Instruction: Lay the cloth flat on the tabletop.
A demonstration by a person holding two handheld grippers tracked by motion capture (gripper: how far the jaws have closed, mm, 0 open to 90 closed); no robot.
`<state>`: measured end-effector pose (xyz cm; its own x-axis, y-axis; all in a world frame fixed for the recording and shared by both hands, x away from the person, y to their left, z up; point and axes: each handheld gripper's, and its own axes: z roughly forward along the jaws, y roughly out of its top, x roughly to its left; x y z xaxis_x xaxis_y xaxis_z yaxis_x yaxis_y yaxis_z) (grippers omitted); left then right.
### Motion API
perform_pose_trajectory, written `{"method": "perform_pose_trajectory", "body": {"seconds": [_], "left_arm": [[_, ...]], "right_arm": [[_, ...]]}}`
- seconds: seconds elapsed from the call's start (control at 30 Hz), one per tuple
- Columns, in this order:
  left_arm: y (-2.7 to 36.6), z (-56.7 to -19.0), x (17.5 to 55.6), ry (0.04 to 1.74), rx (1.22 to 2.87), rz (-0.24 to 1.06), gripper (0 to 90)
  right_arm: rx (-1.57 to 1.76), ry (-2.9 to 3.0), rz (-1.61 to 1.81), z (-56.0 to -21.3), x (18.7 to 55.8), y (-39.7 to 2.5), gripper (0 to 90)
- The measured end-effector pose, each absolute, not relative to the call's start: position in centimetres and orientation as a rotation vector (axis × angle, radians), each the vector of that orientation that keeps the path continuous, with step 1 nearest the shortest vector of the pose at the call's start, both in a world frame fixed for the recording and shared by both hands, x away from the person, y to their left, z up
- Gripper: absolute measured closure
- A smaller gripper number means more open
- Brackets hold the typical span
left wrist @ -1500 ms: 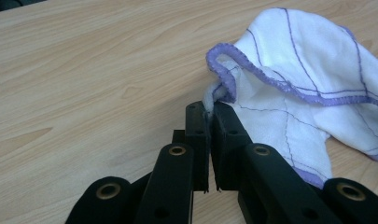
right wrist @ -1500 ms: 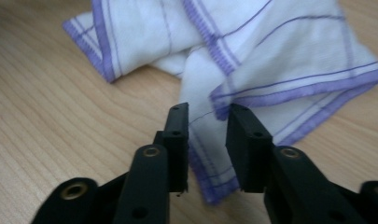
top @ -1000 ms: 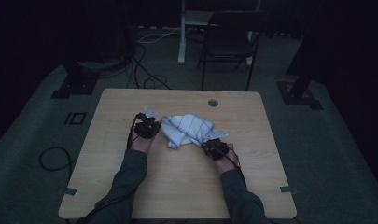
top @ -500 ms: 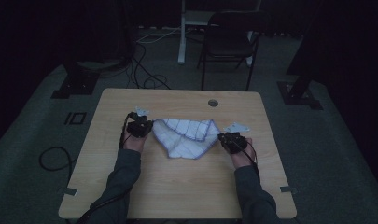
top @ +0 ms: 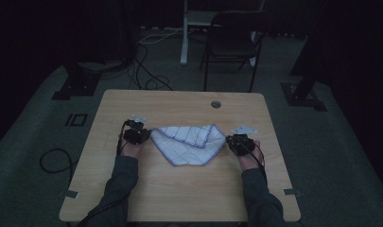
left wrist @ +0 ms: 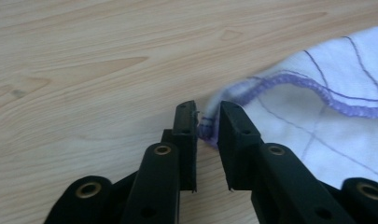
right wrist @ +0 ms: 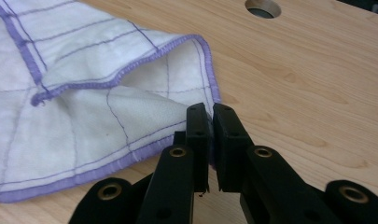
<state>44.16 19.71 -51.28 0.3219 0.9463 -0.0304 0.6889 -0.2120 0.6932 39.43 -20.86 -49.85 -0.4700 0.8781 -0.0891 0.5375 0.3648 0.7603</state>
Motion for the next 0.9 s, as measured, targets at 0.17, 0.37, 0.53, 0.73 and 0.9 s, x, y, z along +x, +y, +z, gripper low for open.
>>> {"method": "perform_pose_trajectory", "body": {"seconds": [0.17,0.37,0.53,0.73,0.9], "left_arm": [[20.8,-51.0,43.4,1.453,1.967,0.560,74.3],[18.9,-50.7,40.9,1.304,2.029,0.565,71.0],[16.7,-50.7,38.4,1.183,2.068,0.539,69.0],[13.5,-50.8,35.5,1.011,2.134,0.478,65.6],[10.6,-51.1,34.2,0.810,2.229,0.405,59.0]], "right_arm": [[1.232,2.144,0.916,-50.0,39.5,-21.1,85.2],[1.217,2.142,0.943,-50.1,39.0,-20.9,79.8],[1.191,2.145,0.983,-50.0,38.0,-20.6,77.1],[1.113,2.188,1.000,-50.0,36.9,-19.4,75.7],[1.092,2.206,1.008,-50.3,36.5,-18.9,75.5]]}}
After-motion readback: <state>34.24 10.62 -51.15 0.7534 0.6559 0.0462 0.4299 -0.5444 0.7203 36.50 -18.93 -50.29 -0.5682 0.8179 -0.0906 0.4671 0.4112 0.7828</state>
